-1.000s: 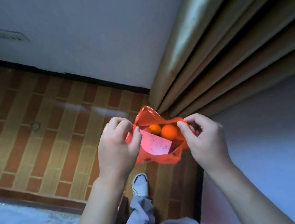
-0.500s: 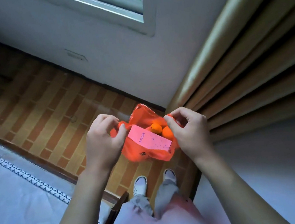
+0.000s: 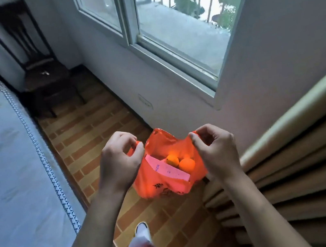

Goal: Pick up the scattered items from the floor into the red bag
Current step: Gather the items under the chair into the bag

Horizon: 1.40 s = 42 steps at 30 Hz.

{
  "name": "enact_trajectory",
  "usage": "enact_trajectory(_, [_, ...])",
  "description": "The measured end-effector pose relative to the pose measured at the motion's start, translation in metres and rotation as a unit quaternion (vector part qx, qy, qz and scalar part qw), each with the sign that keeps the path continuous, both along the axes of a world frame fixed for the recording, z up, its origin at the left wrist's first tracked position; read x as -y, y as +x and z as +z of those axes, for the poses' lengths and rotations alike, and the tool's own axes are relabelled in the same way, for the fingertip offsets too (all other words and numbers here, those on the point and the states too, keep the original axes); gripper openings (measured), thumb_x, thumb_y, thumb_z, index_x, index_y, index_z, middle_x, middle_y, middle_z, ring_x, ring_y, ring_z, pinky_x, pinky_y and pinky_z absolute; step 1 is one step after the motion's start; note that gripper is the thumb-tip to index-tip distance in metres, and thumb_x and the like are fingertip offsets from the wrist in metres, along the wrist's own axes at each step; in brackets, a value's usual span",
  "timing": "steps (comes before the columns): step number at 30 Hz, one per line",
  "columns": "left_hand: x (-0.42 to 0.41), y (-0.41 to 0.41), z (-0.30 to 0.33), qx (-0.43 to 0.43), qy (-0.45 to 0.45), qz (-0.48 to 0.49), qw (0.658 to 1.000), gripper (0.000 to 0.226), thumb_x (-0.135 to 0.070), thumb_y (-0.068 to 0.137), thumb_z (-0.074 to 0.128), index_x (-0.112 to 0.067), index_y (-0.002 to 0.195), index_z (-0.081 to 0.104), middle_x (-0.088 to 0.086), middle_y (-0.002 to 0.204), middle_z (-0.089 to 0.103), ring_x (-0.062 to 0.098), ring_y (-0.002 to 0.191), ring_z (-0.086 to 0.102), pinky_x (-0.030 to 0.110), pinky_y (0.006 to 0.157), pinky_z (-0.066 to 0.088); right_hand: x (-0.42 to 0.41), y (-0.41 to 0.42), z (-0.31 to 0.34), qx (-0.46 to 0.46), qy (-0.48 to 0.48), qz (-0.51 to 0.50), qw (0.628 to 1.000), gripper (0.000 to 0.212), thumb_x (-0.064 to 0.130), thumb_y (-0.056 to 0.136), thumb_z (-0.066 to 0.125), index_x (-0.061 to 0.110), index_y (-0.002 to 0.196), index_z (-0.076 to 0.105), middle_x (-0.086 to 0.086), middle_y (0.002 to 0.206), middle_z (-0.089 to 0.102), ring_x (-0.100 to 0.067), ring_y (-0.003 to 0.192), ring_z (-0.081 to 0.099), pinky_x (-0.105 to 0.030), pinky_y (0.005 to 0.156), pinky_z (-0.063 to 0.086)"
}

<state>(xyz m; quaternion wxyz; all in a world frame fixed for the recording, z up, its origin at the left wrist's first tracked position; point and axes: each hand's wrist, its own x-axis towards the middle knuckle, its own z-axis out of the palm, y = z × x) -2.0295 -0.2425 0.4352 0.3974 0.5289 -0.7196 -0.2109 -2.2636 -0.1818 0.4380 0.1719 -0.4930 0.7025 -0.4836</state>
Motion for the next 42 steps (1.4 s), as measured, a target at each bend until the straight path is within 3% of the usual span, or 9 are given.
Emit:
enact_trajectory(7, [0.053,0.051,-0.006,-0.03,-0.014,0.067,0.997,0.024,-0.009,0.084,0.078,-0.022,0.072,0.062,-0.008,0.09,0.066,0.008,0.087,0.064,0.016,0.077,0.046,0.073,0.049,0.012,-0.023,-0.015,0.054,0.998,0.018,0.02,0.09,0.079,0.019,0.074,0.072,0.008,0.065,0.068,-0.009,0.064,0.064,-0.032,0.062,0.052])
enact_trajectory(13, [0.128,0.113,-0.016,-0.052,-0.008,0.084,0.995,0.028,-0.006,0.081,0.08,-0.021,0.068,0.06,-0.01,0.089,0.066,0.011,0.085,0.066,0.032,0.075,0.054,0.149,0.106,0.009,-0.081,-0.008,0.095,0.992,0.018,0.022,0.089,0.078,0.021,0.074,0.07,0.009,0.066,0.066,-0.01,0.064,0.063,-0.034,0.061,0.051])
enact_trajectory(25, [0.248,0.24,-0.017,-0.082,0.003,0.118,0.99,0.022,-0.019,0.083,0.075,-0.025,0.069,0.058,-0.012,0.086,0.064,0.011,0.081,0.065,0.035,0.073,0.054,0.294,0.222,0.015,-0.129,0.006,0.133,0.983,0.018,0.02,0.087,0.082,0.024,0.074,0.07,0.015,0.063,0.064,-0.004,0.063,0.061,-0.015,0.058,0.041])
enact_trajectory(29, [0.255,0.275,-0.016,-0.083,0.0,0.162,0.983,0.026,-0.01,0.083,0.079,-0.022,0.069,0.06,-0.012,0.086,0.065,0.008,0.081,0.065,0.034,0.073,0.054,0.328,0.255,0.018,-0.131,0.004,0.167,0.977,0.018,0.019,0.087,0.082,0.026,0.075,0.071,0.019,0.063,0.063,-0.002,0.064,0.061,-0.011,0.058,0.04])
enact_trajectory(38, [0.266,0.34,-0.018,-0.083,-0.004,0.265,0.961,0.026,-0.01,0.083,0.08,-0.023,0.071,0.061,-0.012,0.085,0.065,0.008,0.081,0.064,0.026,0.072,0.052,0.395,0.33,0.016,-0.153,0.002,0.264,0.952,0.015,0.02,0.088,0.079,0.026,0.076,0.071,0.017,0.067,0.066,-0.004,0.066,0.063,-0.025,0.06,0.048])
enact_trajectory(42, [0.279,0.355,-0.02,-0.083,-0.009,0.308,0.948,0.031,-0.008,0.082,0.08,-0.025,0.07,0.058,-0.011,0.085,0.066,0.01,0.083,0.066,0.028,0.075,0.053,0.43,0.352,0.011,-0.137,0.016,0.304,0.943,0.015,0.024,0.089,0.078,0.026,0.075,0.071,0.016,0.067,0.068,-0.004,0.066,0.065,-0.028,0.06,0.052])
